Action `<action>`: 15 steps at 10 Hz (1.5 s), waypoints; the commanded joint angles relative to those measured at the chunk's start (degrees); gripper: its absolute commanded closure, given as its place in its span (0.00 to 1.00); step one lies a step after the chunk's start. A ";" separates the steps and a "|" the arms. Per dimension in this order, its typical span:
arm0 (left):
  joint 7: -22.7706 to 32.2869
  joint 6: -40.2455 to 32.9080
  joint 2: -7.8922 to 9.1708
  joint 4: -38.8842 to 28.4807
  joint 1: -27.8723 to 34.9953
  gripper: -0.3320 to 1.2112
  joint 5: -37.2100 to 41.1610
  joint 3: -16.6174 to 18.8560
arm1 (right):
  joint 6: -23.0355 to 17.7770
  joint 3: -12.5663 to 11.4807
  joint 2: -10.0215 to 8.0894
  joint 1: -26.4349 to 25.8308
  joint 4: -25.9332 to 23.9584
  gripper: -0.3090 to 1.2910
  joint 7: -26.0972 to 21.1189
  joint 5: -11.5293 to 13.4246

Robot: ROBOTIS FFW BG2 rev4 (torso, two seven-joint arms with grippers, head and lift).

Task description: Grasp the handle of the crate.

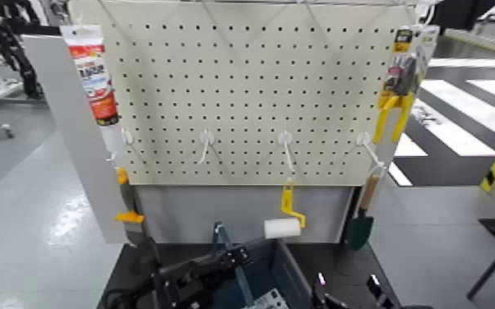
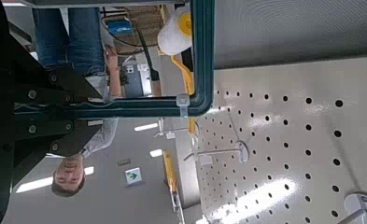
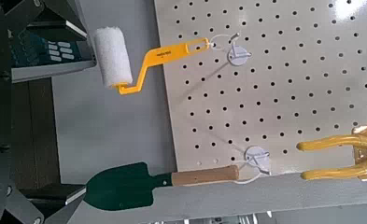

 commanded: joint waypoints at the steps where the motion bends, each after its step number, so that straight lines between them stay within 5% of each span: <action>1: 0.00 0.71 -0.08 -0.95 0.70 0.98 -0.01 0.23 | -0.04 0.00 0.00 0.00 0.01 0.29 0.00 -0.14; 6: 4.13 3.87 0.35 -5.87 2.81 0.98 6.14 0.50 | 0.05 0.00 0.09 0.09 0.19 0.29 0.00 -0.22; 15: 17.93 11.87 5.10 -12.82 6.41 0.98 18.54 -0.64 | -0.04 0.09 0.09 0.00 0.27 0.29 0.00 -0.40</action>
